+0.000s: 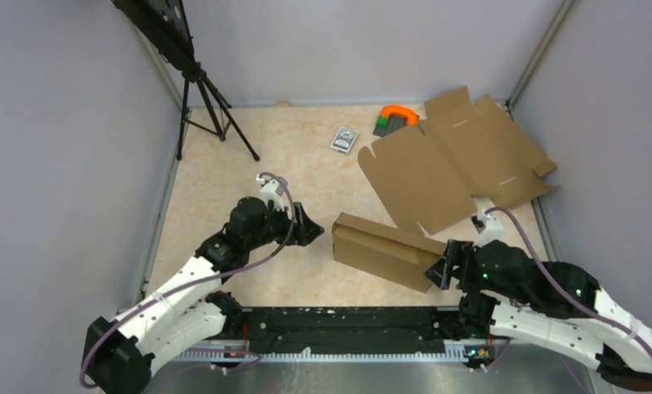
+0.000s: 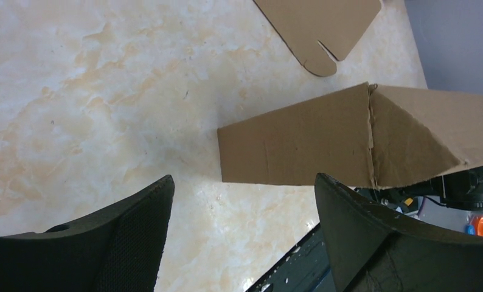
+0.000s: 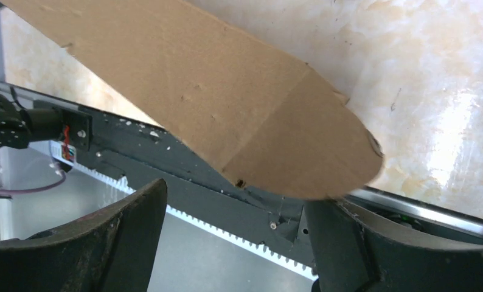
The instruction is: Fold the paper box
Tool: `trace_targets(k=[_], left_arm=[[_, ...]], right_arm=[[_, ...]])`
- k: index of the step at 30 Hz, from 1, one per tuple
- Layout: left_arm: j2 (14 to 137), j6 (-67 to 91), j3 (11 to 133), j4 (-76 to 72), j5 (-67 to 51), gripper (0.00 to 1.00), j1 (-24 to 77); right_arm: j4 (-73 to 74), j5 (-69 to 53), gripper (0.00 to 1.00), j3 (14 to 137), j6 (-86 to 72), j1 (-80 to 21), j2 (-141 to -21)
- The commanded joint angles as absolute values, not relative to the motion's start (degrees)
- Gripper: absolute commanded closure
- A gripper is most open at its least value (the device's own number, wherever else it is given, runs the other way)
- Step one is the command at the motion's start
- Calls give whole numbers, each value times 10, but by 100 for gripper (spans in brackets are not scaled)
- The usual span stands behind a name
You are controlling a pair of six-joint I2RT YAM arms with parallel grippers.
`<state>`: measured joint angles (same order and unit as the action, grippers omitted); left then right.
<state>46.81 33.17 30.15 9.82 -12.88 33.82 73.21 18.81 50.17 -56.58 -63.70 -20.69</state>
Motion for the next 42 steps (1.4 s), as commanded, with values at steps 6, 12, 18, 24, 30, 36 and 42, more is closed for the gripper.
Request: trace_targets(k=[6,12,18,24,30,36,42], left_arm=[[533,371,308,-62,-144,15,332],[578,391,311,-95,-157,16,332],[551,390,304,-75,-115,16,333],[539,385,306,-59,-104,16,332],[547,390,305,-66,-112,16,332],[552,398,303,-85,-107,16,333],[532,397,297,-83,-73,16,332]], right_arm=[[575,216,17,414,-525,-641,-190],[493,213,20,377,-496,-642,-190],[556,264,14,415,-533,-641,-227],[547,312,16,388,-579,-641,-135],[539,332,13,394,-574,-641,-140],[427,336,12,353,-510,-641,-149],[347,271,16,327,-488,-641,-178]])
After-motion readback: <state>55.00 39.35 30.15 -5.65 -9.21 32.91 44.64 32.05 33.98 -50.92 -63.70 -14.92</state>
